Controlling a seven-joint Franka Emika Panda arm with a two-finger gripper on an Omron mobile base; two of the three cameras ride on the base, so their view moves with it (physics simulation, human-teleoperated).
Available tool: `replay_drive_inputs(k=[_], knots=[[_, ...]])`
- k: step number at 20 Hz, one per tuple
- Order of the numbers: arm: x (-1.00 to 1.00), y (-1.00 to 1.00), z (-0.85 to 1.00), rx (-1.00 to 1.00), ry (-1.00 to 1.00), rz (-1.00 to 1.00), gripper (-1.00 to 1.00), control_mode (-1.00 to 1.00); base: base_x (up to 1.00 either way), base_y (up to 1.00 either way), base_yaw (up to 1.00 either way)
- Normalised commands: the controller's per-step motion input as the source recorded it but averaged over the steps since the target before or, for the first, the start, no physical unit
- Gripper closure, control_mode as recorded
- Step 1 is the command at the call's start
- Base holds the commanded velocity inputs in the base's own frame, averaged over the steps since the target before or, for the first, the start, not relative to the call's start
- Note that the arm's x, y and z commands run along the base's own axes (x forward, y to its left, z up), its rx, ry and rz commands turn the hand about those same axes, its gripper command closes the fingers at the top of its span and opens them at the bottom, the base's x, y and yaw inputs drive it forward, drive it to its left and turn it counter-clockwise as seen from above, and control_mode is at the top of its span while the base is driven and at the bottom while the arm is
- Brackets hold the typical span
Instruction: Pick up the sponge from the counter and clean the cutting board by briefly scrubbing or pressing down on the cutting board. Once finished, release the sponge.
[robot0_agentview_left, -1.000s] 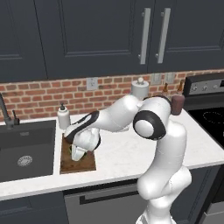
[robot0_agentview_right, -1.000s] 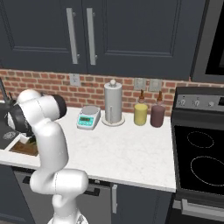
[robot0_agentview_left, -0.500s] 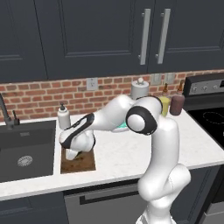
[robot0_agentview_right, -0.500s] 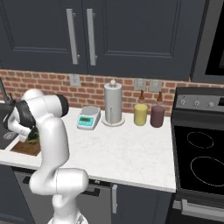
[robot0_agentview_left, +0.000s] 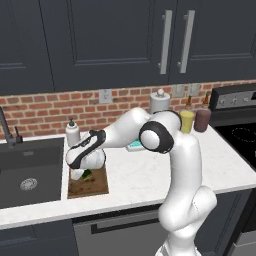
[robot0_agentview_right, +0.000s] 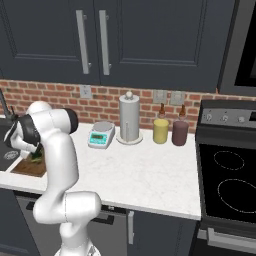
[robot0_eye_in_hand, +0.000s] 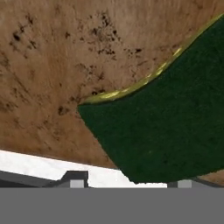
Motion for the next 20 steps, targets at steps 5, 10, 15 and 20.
replay_drive_inputs(k=[5, 10, 15, 20], knots=[[-0.01, -0.02, -0.04, 0.01, 0.01, 0.00, -1.00, -1.00, 0.00, 0.00, 0.00], [-0.11, -0.04, 0.21, 0.04, -0.11, 0.00, -1.00, -1.00, 0.00, 0.00, 0.00], [-0.33, -0.32, 0.27, 0.08, -0.20, 0.00, -1.00, -1.00, 0.00, 0.00, 0.00], [-0.48, -0.59, 0.29, 0.11, -0.28, -0.01, -1.00, -1.00, 0.00, 0.00, 0.00]])
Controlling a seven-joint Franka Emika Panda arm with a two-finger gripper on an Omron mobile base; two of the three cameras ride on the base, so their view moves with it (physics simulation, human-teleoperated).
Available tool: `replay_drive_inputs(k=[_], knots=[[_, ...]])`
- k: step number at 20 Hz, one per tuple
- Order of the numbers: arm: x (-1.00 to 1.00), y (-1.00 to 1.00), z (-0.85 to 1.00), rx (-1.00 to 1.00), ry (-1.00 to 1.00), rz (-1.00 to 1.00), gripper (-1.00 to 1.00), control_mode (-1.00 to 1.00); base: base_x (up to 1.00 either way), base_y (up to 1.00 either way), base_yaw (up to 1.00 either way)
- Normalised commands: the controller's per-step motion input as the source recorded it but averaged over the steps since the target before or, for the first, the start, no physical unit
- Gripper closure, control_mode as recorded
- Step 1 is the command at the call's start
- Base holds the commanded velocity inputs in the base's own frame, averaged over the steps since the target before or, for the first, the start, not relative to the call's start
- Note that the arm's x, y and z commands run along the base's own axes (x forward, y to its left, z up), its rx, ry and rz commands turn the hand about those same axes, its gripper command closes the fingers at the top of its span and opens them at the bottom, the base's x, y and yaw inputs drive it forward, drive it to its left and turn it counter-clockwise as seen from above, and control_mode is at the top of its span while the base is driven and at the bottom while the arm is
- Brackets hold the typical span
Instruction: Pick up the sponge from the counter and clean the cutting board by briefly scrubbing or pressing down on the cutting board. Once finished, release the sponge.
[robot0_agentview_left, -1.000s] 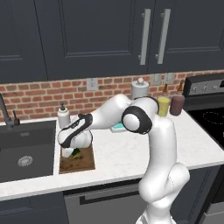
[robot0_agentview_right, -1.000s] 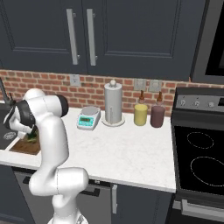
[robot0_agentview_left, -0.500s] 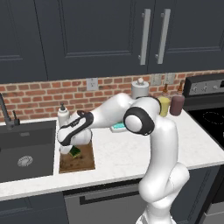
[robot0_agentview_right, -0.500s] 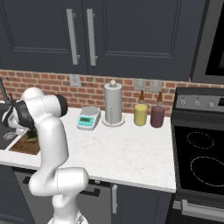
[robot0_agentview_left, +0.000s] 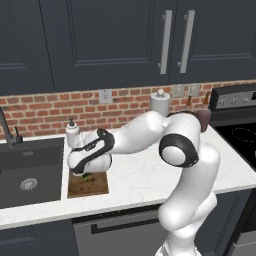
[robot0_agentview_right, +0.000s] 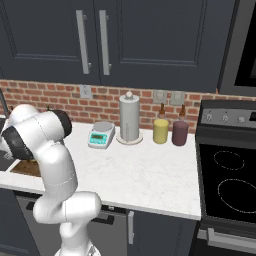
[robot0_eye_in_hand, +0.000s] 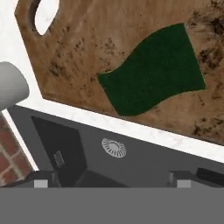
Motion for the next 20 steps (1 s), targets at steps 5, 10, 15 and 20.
replay_drive_inputs(k=[5, 10, 15, 20], knots=[[-0.40, -0.81, 0.60, 0.21, -0.19, -0.04, -1.00, -1.00, 0.00, 0.00, 0.00], [-0.32, -0.90, 0.93, 0.28, -0.05, 0.00, -1.00, -1.00, 0.00, 0.00, 0.00], [-0.42, -1.00, 0.56, 0.24, 0.00, -0.02, -1.00, -1.00, 0.00, 0.00, 0.00], [-0.37, -1.00, 0.53, 0.23, 0.00, -0.02, -1.00, -1.00, 0.00, 0.00, 0.00]])
